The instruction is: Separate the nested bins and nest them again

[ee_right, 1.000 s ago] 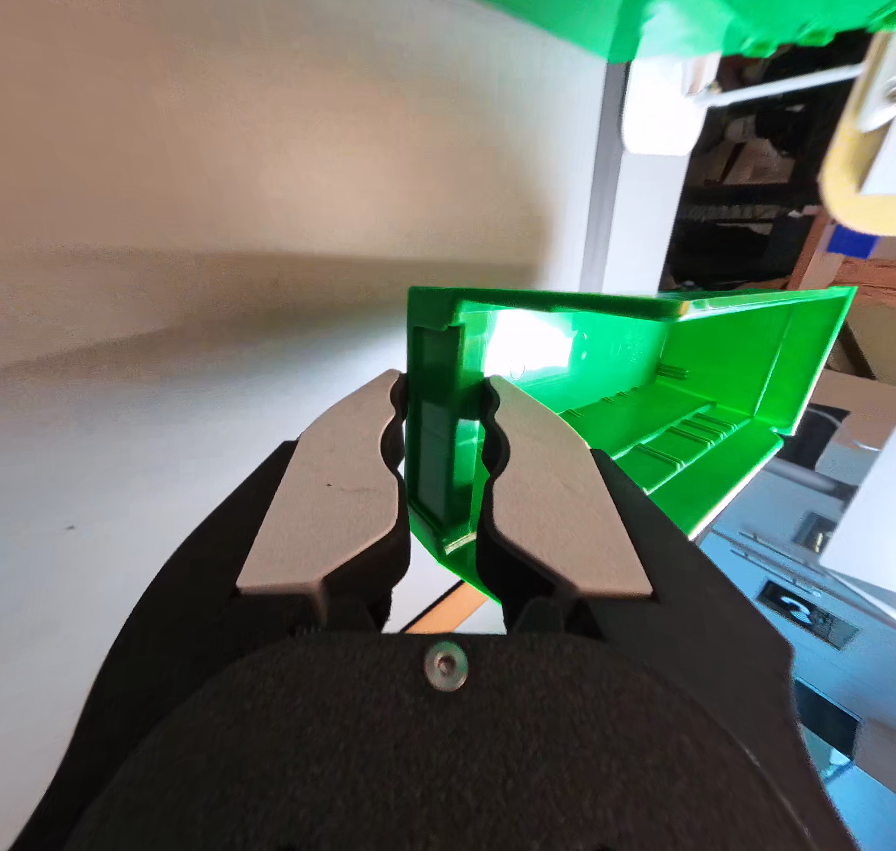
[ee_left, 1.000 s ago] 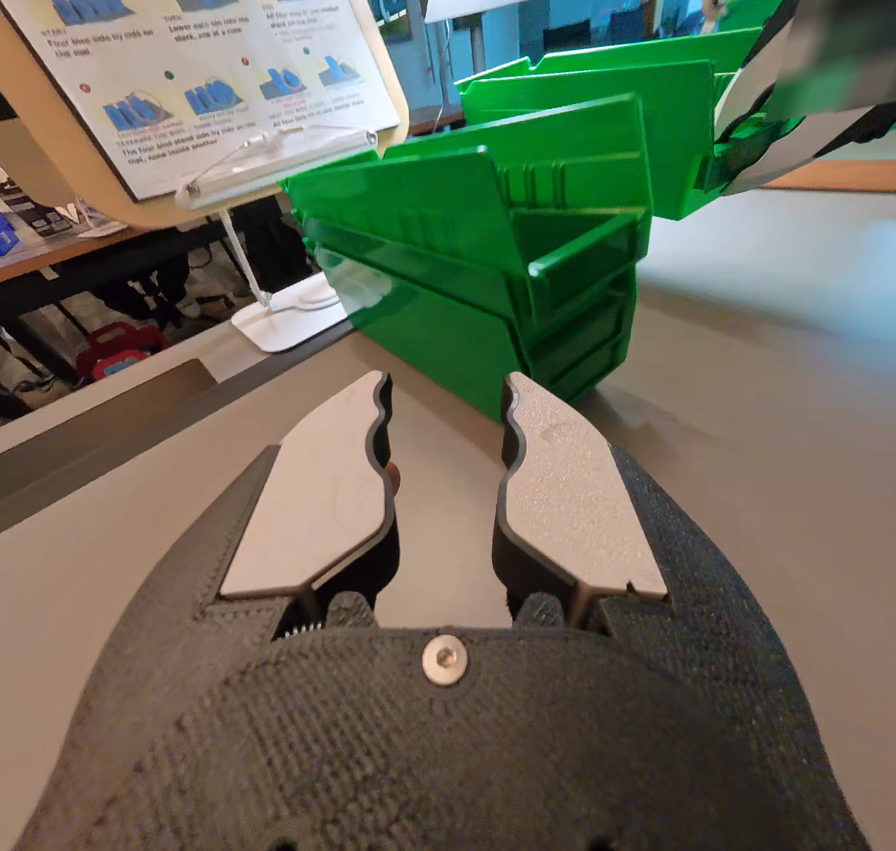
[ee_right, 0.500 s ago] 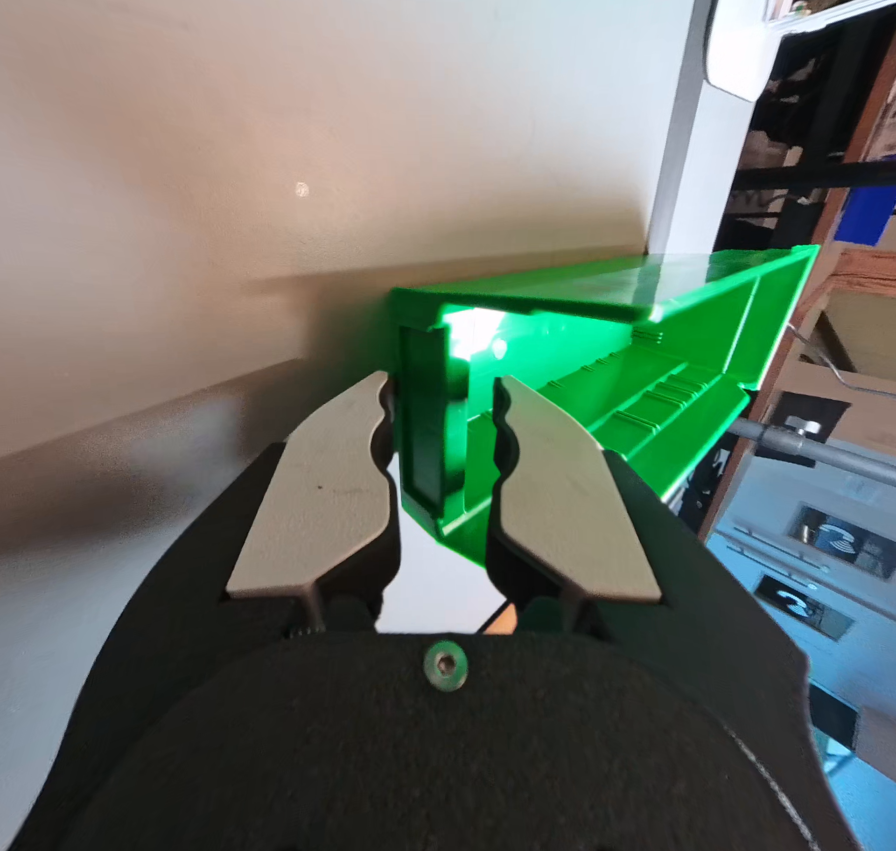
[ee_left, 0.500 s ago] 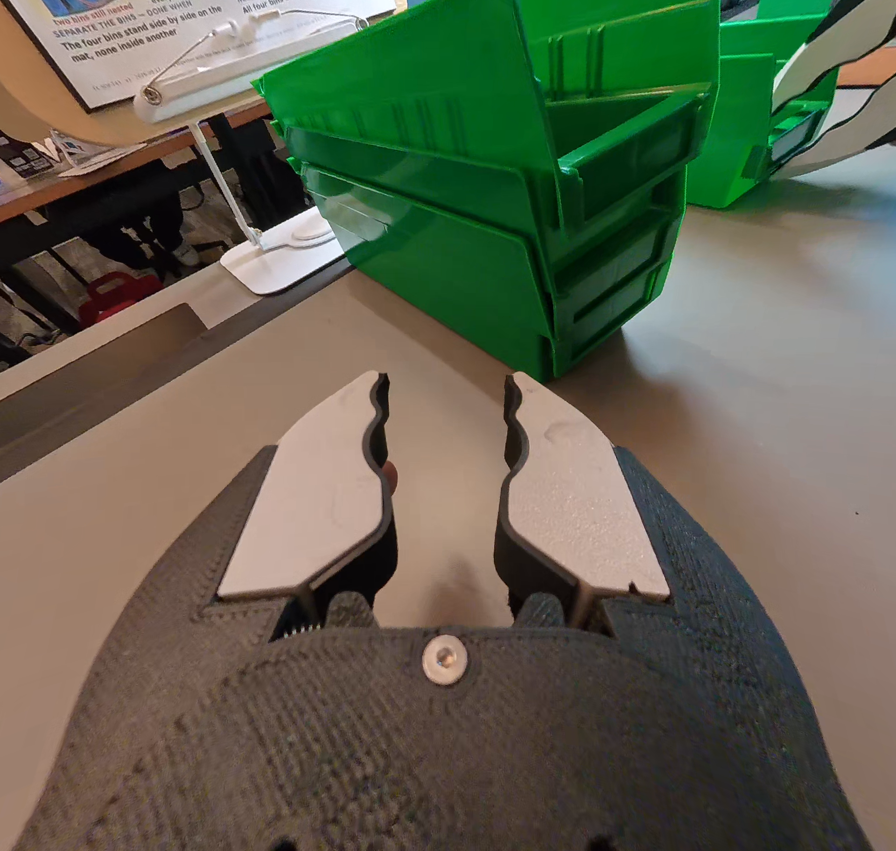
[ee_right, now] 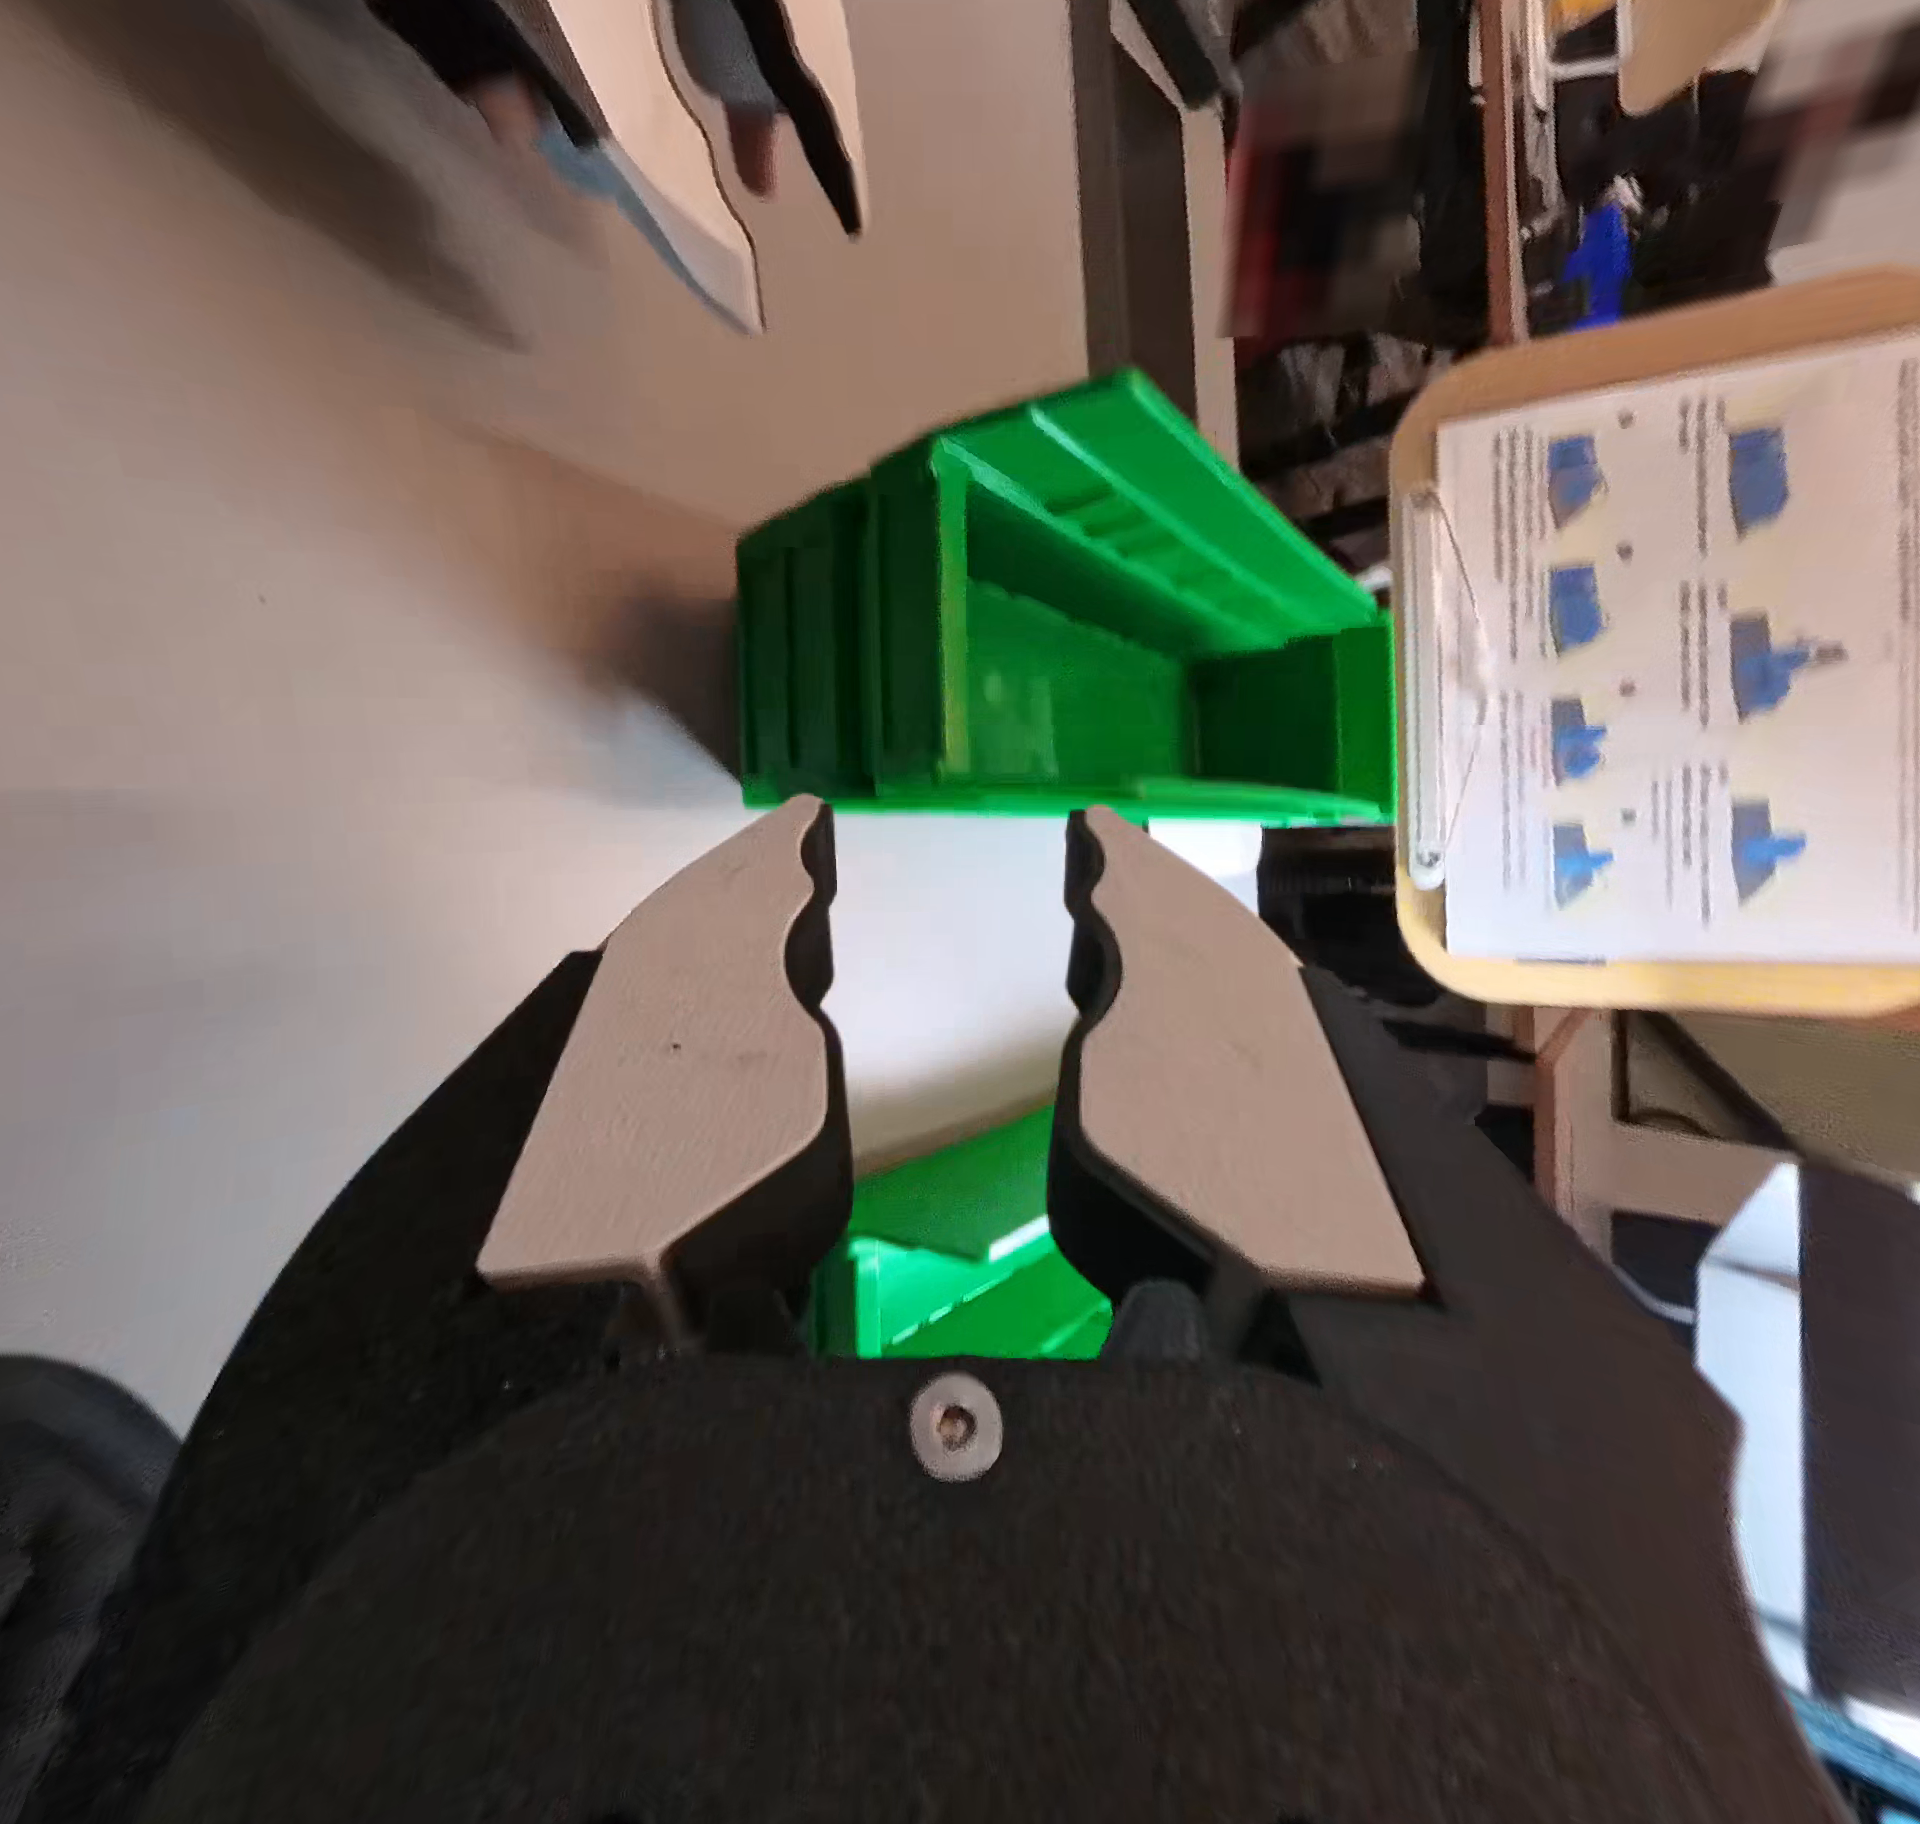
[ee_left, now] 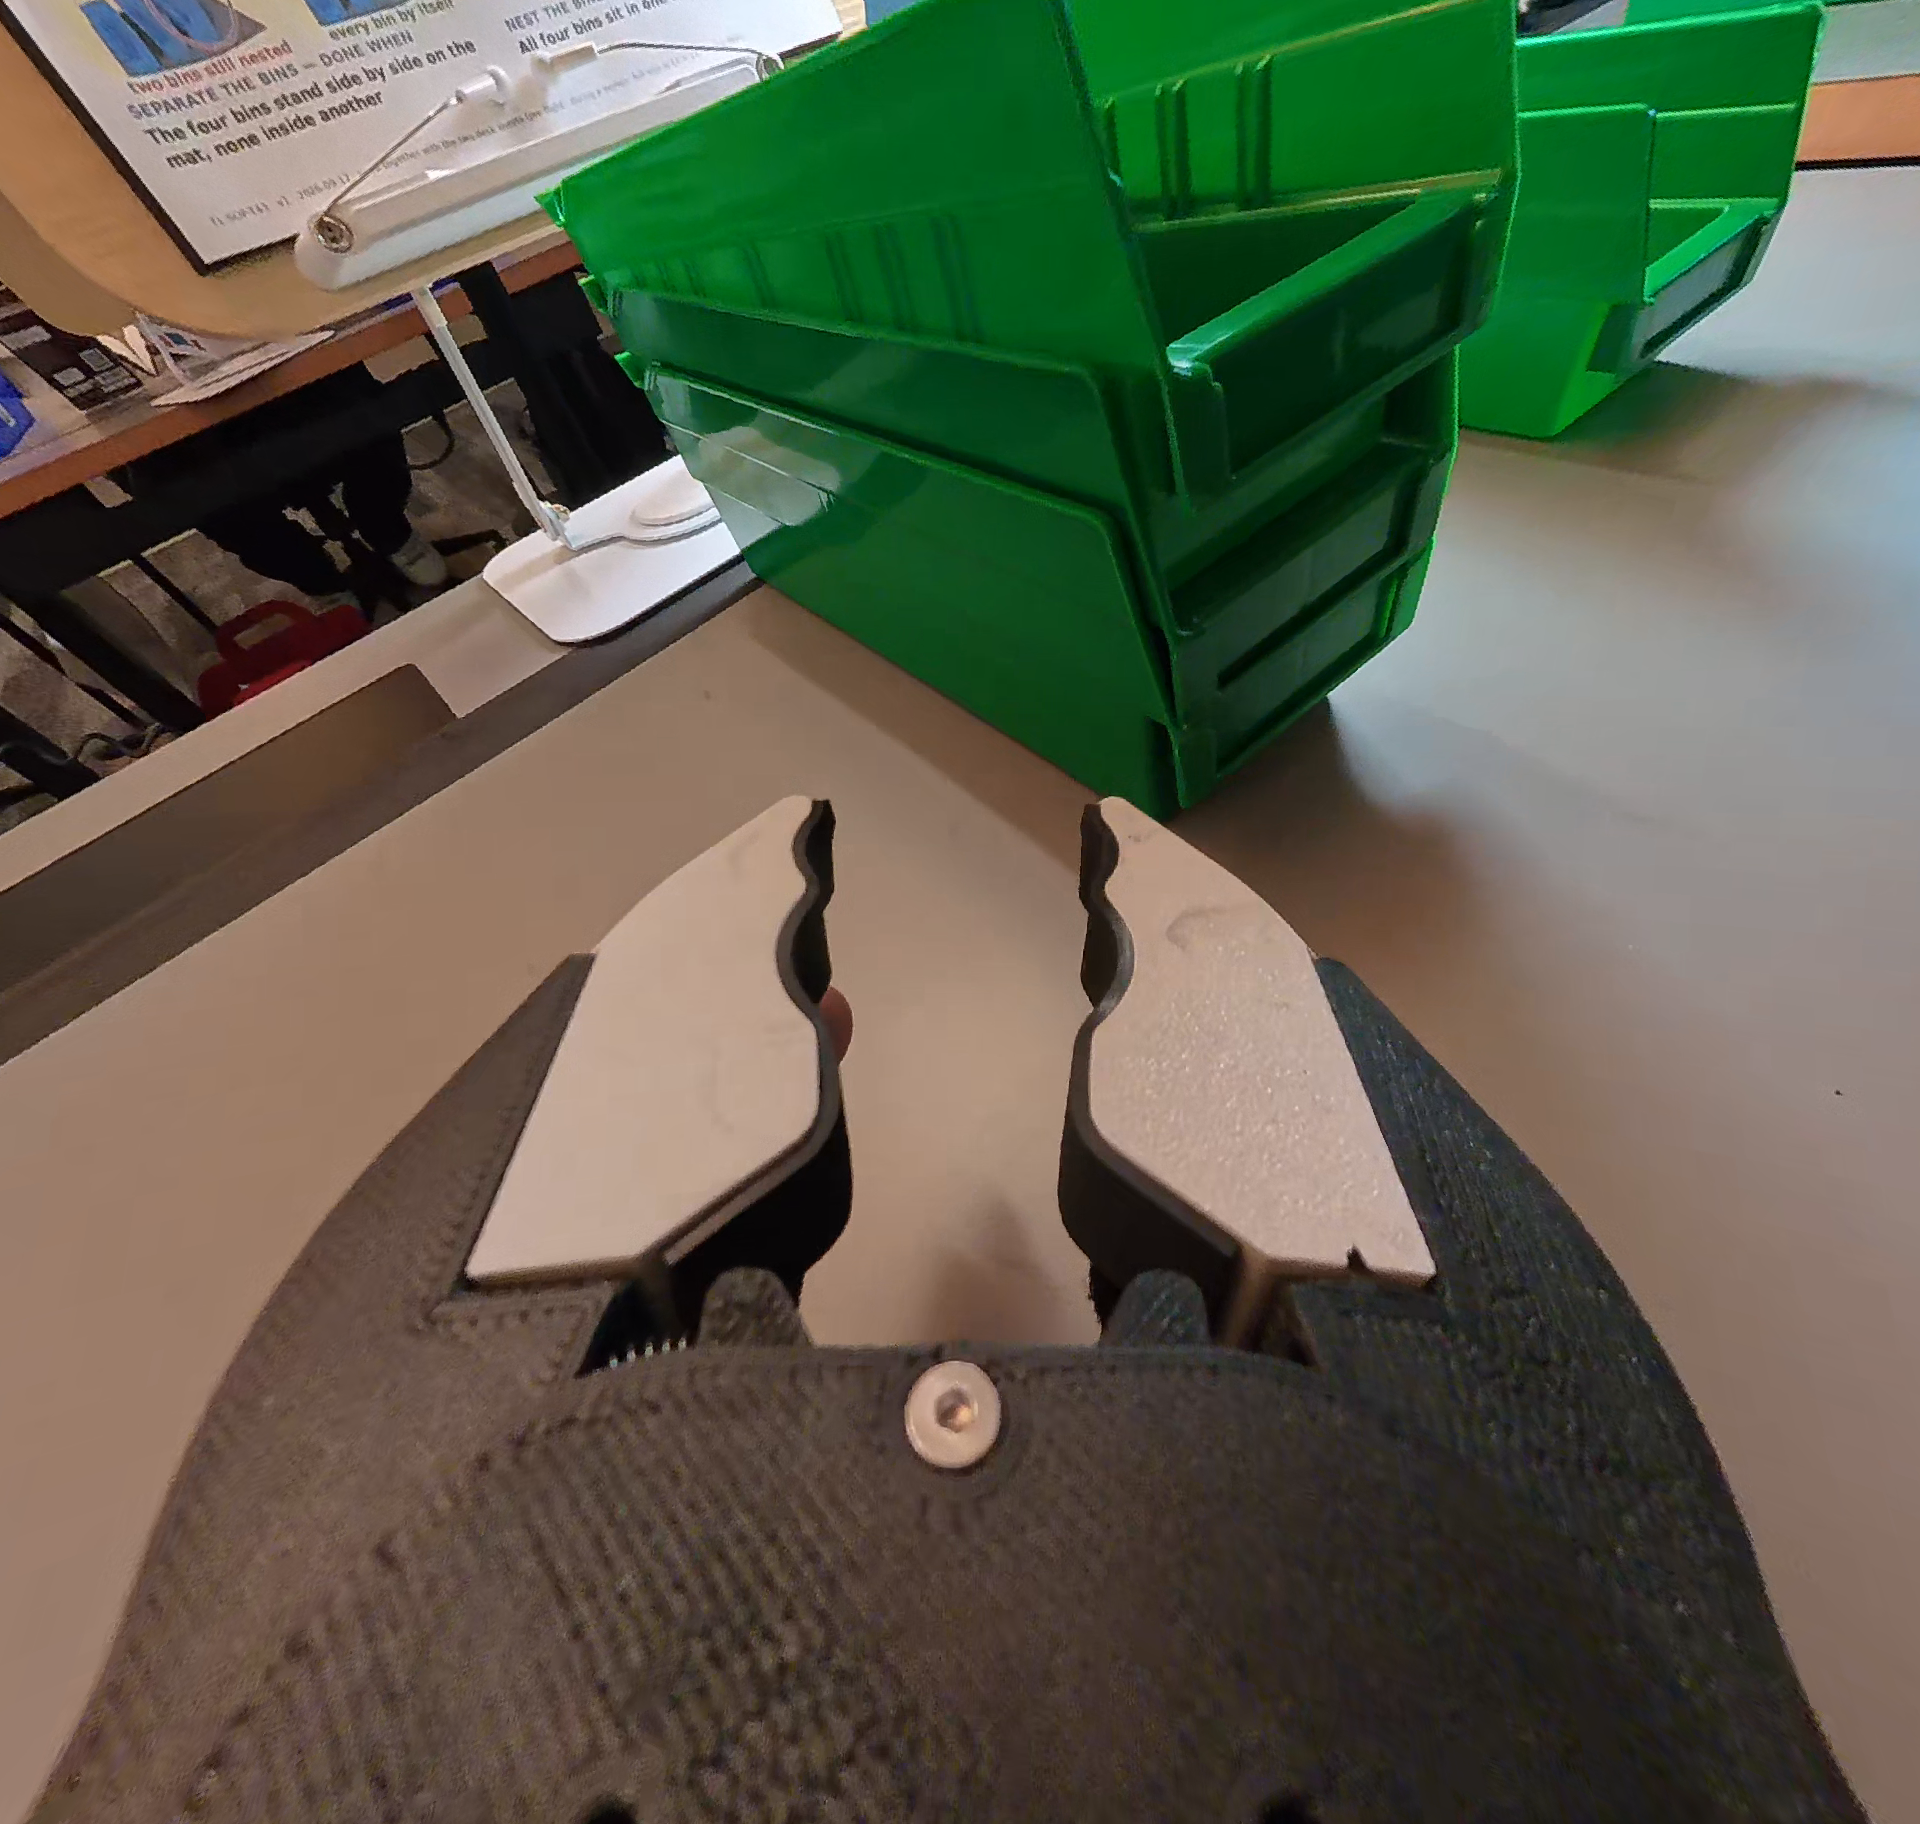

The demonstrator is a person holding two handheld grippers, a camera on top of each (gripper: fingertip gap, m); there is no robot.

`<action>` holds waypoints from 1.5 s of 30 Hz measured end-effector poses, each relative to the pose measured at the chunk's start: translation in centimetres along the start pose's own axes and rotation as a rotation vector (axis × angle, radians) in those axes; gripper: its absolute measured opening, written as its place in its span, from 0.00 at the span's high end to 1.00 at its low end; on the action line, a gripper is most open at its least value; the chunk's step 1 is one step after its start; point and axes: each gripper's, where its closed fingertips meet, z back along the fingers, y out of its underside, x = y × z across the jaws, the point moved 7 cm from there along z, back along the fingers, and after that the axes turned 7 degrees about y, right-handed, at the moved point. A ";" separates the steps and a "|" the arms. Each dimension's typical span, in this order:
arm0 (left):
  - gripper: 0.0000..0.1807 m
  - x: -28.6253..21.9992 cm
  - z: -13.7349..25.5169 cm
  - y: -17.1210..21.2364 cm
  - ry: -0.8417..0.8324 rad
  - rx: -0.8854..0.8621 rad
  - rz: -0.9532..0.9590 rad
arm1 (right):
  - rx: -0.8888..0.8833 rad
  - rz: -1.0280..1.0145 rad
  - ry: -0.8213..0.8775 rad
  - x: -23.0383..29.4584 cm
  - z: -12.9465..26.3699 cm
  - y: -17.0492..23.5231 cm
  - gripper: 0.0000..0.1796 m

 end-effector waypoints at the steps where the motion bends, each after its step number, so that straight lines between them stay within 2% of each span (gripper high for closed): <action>1: 0.74 -0.1 0.0 0.0 0.003 0.001 0.000 | 0.002 0.016 -0.020 0.1 -0.7 -1.1 0.76; 5: 0.74 -0.5 -0.2 0.2 0.022 0.014 -0.007 | 0.053 0.064 -0.088 0.5 -5.1 -3.3 0.76; 9: 0.75 -0.9 -0.3 0.1 0.035 0.013 -0.036 | 0.177 0.086 -0.156 1.5 -9.8 -2.9 0.74; 13: 0.75 -0.9 -0.2 0.0 0.039 0.005 -0.035 | 0.303 0.131 -0.141 2.2 -12.5 -2.0 0.73; 16: 0.75 -0.7 -0.2 0.0 0.037 0.005 -0.031 | 0.328 0.148 -0.117 2.2 -13.3 -1.7 0.82; 24: 0.75 -0.8 -0.3 0.2 0.039 0.015 -0.032 | 0.300 0.120 -0.122 0.3 -11.4 -2.2 0.83; 26: 0.75 -0.8 -0.4 0.3 0.041 0.019 -0.032 | 0.289 0.139 -0.077 -0.8 -10.5 -2.4 0.84; 28: 0.75 -0.8 -0.4 0.4 0.040 0.021 -0.033 | 0.274 0.169 0.006 -2.4 -9.2 -2.8 0.84; 32: 0.75 -0.7 -0.3 0.4 0.035 0.018 -0.032 | 0.227 0.092 0.064 -5.8 -5.0 -3.6 0.84; 37: 0.76 -0.8 -0.4 0.4 0.040 0.023 -0.033 | 0.266 0.111 0.101 -6.3 -2.0 0.2 0.84; 45: 0.76 -0.8 -0.6 0.8 0.036 0.038 -0.025 | 0.339 0.111 0.063 -0.5 -4.6 7.6 0.83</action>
